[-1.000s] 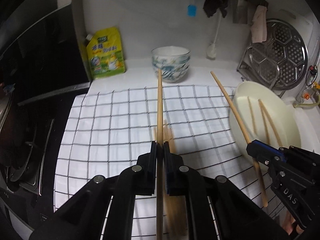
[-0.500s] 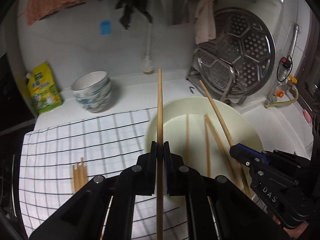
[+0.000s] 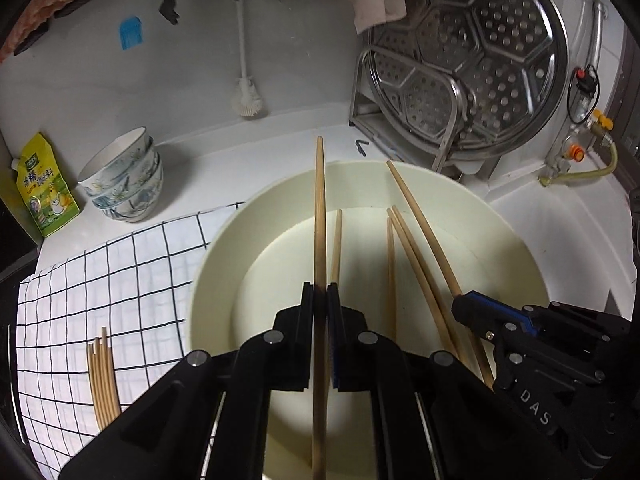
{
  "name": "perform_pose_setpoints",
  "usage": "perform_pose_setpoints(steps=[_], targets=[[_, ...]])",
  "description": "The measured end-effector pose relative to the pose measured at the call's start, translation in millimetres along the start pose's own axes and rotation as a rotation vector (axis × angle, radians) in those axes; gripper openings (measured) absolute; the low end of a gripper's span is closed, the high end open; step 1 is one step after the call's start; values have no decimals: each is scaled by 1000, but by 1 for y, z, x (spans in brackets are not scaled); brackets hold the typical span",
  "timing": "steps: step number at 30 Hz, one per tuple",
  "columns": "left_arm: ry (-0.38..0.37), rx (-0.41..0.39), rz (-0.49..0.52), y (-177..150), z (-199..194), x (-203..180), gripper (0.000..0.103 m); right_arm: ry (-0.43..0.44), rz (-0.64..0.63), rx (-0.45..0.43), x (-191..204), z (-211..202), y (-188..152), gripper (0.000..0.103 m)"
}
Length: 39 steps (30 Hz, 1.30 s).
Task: Organize utensils
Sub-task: 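Carry the chopstick into the cream basin and open the right tool, then move the right tool back over the chopsticks on the cloth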
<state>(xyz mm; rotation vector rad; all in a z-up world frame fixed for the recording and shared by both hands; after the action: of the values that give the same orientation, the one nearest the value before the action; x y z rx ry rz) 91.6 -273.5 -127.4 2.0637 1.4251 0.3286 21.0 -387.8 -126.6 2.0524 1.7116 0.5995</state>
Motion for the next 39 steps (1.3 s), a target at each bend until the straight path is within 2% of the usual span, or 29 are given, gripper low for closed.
perform_pose_setpoints(steps=[10, 12, 13, 14, 25, 39], targets=[[31, 36, 16, -8, 14, -4, 10, -4, 27, 26, -12, 10, -8, 6], [26, 44, -1, -7, 14, -2, 27, -11, 31, 20, -12, 8, -7, 11], [26, 37, -12, -6, 12, 1, 43, -11, 33, 16, -13, 7, -7, 14], [28, 23, -18, -5, 9, 3, 54, -12, 36, 10, -13, 6, -7, 21], [39, -14, -47, 2, -12, 17, 54, -22, 38, -8, -11, -12, -8, 22], [51, -46, -97, -3, -51, 61, 57, -23, 1, -29, 34, -34, -7, 28]])
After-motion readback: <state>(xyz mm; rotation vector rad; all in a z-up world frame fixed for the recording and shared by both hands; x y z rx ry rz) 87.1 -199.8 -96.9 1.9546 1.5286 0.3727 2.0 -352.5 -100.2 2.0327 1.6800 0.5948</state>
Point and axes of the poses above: each gripper's, at about its wrist camera, not at the fingertips, and z roughly the way its jaws point, x to its left, y to its top, the point moved 6 cm from there along z, roughly the way its jaws point, and after that the axes turned 9 degrees about -z, right-handed, at the moved point
